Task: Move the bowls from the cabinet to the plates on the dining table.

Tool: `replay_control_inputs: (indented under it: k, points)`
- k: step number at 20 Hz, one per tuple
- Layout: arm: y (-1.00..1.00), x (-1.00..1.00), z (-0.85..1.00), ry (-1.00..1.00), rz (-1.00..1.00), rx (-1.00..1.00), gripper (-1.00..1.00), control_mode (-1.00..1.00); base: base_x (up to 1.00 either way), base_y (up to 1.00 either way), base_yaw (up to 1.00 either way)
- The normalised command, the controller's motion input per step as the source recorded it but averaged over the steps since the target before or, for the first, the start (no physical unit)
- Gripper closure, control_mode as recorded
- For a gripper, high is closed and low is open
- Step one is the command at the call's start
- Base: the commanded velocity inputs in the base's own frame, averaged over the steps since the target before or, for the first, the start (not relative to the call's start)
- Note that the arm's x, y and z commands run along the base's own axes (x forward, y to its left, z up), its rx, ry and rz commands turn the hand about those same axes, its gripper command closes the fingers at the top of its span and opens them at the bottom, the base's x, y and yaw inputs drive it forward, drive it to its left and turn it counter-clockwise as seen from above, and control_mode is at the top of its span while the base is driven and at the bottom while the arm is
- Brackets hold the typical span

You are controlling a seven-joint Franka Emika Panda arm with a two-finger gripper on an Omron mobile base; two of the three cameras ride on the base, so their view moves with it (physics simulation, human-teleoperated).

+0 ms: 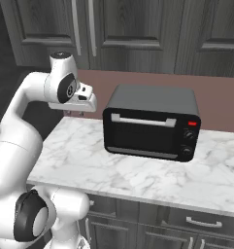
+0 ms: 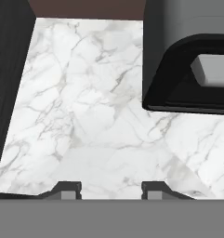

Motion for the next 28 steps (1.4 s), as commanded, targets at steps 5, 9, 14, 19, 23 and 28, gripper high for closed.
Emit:
replay_control_inputs:
  k: [5,9,14,19,23,28]
  points:
    - [0.01,0.0,0.0,0.0,0.0,0.0,-1.0,-1.0,0.0,0.0,0.0]
    - [0.0,0.0,0.0,0.0,0.0,0.0,-1.0,-1.0,0.0,0.0,0.0]
    - [-0.01,-0.16,0.11,-0.06,0.0,0.04,-1.0,-1.0,0.0,0.0,0.0]
    - [0.0,-0.16,0.56,-0.25,0.0,0.11,-1.0,-1.0,0.0,0.0,0.0]
    - [0.03,-0.03,0.63,-0.23,0.0,0.16,-1.0,-1.0,0.0,0.0,0.0]
    - [0.03,0.0,0.57,-0.2,0.0,0.07,-1.0,-1.0,0.0,0.0,0.0]
